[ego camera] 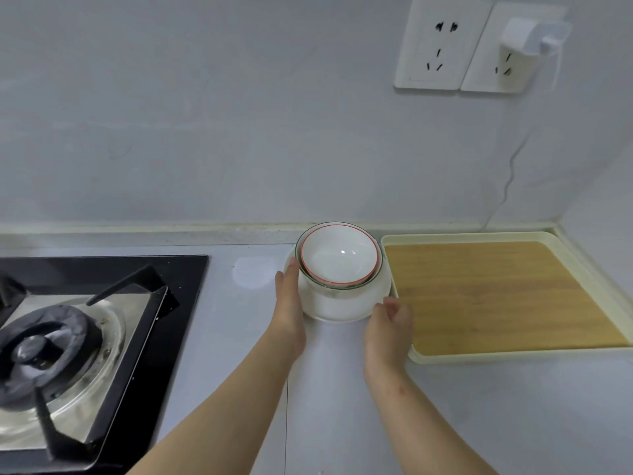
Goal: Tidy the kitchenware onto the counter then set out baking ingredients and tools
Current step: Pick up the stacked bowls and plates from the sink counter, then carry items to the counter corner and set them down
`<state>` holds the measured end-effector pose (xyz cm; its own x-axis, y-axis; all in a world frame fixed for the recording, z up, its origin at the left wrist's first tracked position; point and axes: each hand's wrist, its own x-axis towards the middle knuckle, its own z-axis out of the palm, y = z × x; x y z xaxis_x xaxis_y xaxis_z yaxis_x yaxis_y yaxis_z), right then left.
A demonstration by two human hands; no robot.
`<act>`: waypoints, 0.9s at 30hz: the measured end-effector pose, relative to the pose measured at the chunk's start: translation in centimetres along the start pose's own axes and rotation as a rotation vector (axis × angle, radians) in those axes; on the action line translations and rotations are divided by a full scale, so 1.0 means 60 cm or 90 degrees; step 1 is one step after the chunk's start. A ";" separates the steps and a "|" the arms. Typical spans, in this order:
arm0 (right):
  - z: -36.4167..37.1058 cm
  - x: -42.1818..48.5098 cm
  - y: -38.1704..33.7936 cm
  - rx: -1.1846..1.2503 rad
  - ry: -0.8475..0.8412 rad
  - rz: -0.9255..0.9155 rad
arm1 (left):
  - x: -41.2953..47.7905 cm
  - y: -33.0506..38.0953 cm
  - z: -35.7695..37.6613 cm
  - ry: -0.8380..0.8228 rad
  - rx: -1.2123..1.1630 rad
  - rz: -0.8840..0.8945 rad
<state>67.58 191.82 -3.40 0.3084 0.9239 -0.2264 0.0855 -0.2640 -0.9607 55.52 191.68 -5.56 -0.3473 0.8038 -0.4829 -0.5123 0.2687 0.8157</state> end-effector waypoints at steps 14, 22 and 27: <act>-0.043 0.040 0.003 -0.407 -0.036 -0.142 | -0.013 0.019 -0.004 -0.029 0.093 0.000; -0.044 0.013 -0.011 -0.336 -0.036 -0.142 | -0.070 0.057 -0.013 0.008 0.105 0.005; -0.049 -0.034 -0.035 -0.273 -0.054 -0.146 | -0.134 0.074 -0.034 0.115 0.102 -0.023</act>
<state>69.58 189.64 -0.46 0.1591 0.9862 -0.0464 0.5292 -0.1248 -0.8392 54.43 185.32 1.31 -0.4725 0.6882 -0.5505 -0.4007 0.3886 0.8297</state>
